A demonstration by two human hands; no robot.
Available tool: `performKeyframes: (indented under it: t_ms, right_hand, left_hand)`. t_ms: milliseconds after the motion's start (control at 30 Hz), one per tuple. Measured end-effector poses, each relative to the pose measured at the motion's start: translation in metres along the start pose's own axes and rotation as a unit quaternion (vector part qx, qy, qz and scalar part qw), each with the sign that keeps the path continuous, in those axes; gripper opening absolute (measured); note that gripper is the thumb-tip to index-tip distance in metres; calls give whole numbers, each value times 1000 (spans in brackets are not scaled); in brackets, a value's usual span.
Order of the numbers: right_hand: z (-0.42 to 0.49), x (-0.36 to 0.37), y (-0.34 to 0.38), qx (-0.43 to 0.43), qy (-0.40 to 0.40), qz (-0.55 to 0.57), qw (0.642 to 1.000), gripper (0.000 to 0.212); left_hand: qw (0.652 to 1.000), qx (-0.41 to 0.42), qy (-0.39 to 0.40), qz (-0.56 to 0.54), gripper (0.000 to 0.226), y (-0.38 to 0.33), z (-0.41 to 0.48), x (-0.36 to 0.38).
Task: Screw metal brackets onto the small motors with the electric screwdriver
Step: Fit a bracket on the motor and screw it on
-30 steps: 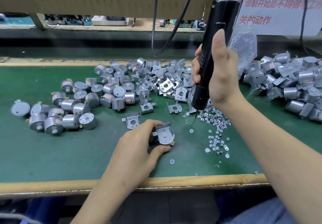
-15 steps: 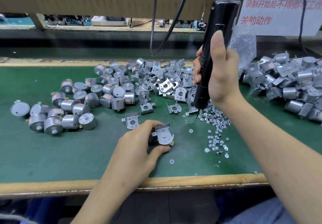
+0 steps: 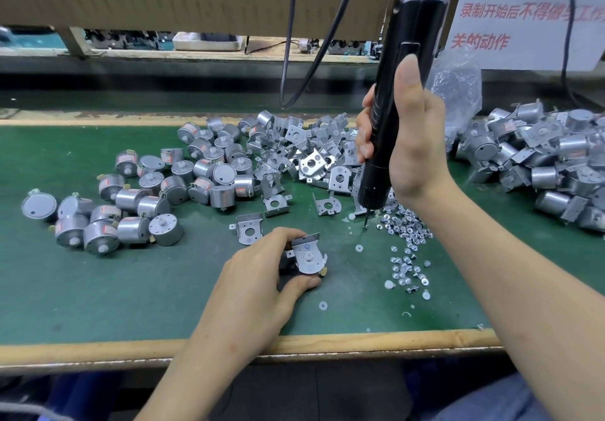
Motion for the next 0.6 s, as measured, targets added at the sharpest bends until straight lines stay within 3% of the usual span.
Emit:
performKeyframes:
  t_ms: [600]
  right_hand:
    - [2, -4, 0, -7, -7, -22, 1000, 62]
  left_hand:
    - [1000, 2, -1, 0, 42, 0, 0, 0]
Point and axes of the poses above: each hand's wrist, its own z-axis towards the middle knuckle, its own x-axis out of the palm, y = z × x, the point moved 4 cm from there along z, towards the middle knuckle, and after that the axes turned 2 degrees about -y, right-handed, at the moved point
